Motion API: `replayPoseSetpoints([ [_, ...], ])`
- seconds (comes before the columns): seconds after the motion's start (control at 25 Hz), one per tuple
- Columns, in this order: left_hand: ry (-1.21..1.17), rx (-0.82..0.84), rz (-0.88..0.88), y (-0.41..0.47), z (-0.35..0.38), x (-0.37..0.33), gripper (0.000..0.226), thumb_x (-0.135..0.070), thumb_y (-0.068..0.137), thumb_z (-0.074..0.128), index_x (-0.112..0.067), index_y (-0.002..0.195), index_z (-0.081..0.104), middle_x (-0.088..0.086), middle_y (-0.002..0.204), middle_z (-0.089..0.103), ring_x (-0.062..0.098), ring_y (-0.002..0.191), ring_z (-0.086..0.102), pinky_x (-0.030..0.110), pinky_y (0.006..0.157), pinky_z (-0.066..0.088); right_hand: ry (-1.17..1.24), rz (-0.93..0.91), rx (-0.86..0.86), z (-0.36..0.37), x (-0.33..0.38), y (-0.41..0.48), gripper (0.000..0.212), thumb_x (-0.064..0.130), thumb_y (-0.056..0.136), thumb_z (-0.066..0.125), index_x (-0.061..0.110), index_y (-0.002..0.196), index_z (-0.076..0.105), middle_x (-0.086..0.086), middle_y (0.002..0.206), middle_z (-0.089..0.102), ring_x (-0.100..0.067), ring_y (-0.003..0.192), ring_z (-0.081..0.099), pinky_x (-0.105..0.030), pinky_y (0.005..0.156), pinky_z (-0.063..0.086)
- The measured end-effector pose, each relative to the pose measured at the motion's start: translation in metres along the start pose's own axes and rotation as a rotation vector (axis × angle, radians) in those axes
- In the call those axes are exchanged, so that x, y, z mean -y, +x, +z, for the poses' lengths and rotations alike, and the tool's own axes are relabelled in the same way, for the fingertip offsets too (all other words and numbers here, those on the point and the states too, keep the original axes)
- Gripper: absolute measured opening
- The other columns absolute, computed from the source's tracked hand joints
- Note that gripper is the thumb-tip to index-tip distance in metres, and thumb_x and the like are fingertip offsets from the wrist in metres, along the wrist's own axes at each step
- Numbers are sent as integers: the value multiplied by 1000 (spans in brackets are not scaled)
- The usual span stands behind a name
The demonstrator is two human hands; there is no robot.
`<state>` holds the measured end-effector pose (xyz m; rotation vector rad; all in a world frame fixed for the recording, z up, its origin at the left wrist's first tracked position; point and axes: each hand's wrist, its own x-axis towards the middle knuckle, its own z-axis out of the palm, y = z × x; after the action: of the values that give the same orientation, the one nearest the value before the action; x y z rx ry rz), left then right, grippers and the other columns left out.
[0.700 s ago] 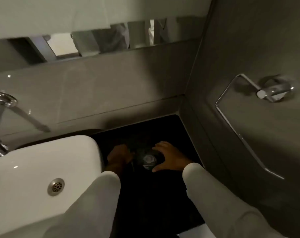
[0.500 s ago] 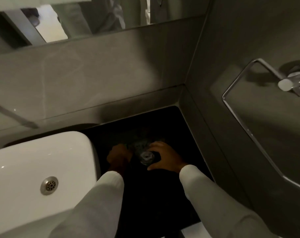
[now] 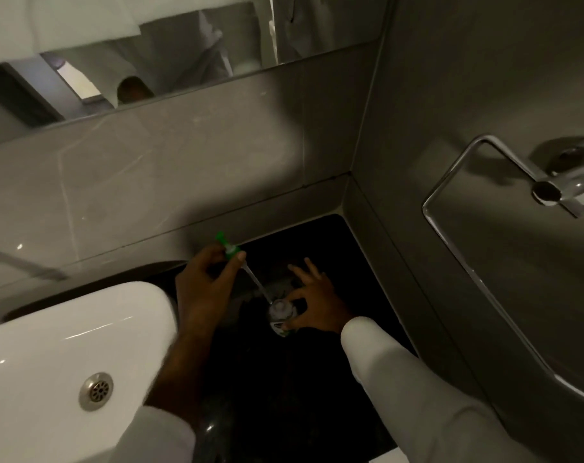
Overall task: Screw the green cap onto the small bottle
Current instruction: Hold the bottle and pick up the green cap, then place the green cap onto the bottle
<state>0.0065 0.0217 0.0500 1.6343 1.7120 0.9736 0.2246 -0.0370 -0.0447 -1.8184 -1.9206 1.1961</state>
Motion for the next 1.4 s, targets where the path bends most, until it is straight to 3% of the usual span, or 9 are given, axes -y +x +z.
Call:
replayPoseSetpoints([
  [0.2,-133,9,218,-20,-3,-12,26,-53,81,76,-58,103,64,-29,104,67,-2,101,67,11,86,49,21,90,52,-5,5,4,40,47,69,90,28,103,82,12,176,0,-35,163,-13,-66,129,3],
  [0.4,-162,8,262,-33,12,0,26,-54,81,75,-55,105,65,-12,107,68,5,102,68,14,88,50,24,25,23,-5,4,3,40,44,72,89,20,104,82,9,176,10,-27,164,-12,-60,131,-3],
  [0.64,-192,-45,286,-31,17,3,25,-51,83,77,-51,105,66,-11,106,67,5,101,68,12,86,48,40,22,12,-1,2,2,41,44,72,90,22,105,82,8,175,14,-26,164,-10,-60,130,-2],
  [0.76,-146,37,243,-38,24,10,23,-51,81,76,-52,101,65,-19,105,65,-2,100,66,8,85,48,58,25,5,2,1,4,42,45,70,90,21,104,82,9,175,14,-25,164,-9,-60,131,0],
  [0.92,-3,234,244,-49,35,35,29,-38,77,77,-32,106,71,-22,107,60,1,101,63,20,89,51,81,54,-9,4,0,5,53,46,69,91,21,114,79,6,176,10,-26,165,-7,-59,131,3],
  [1.0,34,278,245,-52,39,45,30,-28,77,81,-25,106,73,-25,104,61,5,100,63,14,88,48,98,110,-3,4,2,5,70,46,68,92,20,130,71,4,177,5,-29,165,-3,-57,132,7],
  [1.12,105,348,228,-51,43,49,27,-18,77,85,-18,102,75,-14,100,64,3,95,62,1,83,39,97,129,11,1,5,2,75,43,69,92,21,135,68,3,177,4,-32,164,0,-56,132,12],
  [1.28,79,385,241,-57,46,49,23,-19,79,84,-26,100,76,-30,100,61,-20,103,51,0,87,35,75,82,-6,-2,8,-3,56,41,72,91,20,121,77,3,176,13,-31,165,0,-57,131,13],
  [1.4,-107,422,107,-69,46,48,35,-19,83,81,-42,107,72,-29,113,63,1,113,61,17,96,46,59,52,-9,0,7,-6,49,41,75,89,19,118,79,4,175,17,-29,165,-1,-57,131,13],
])
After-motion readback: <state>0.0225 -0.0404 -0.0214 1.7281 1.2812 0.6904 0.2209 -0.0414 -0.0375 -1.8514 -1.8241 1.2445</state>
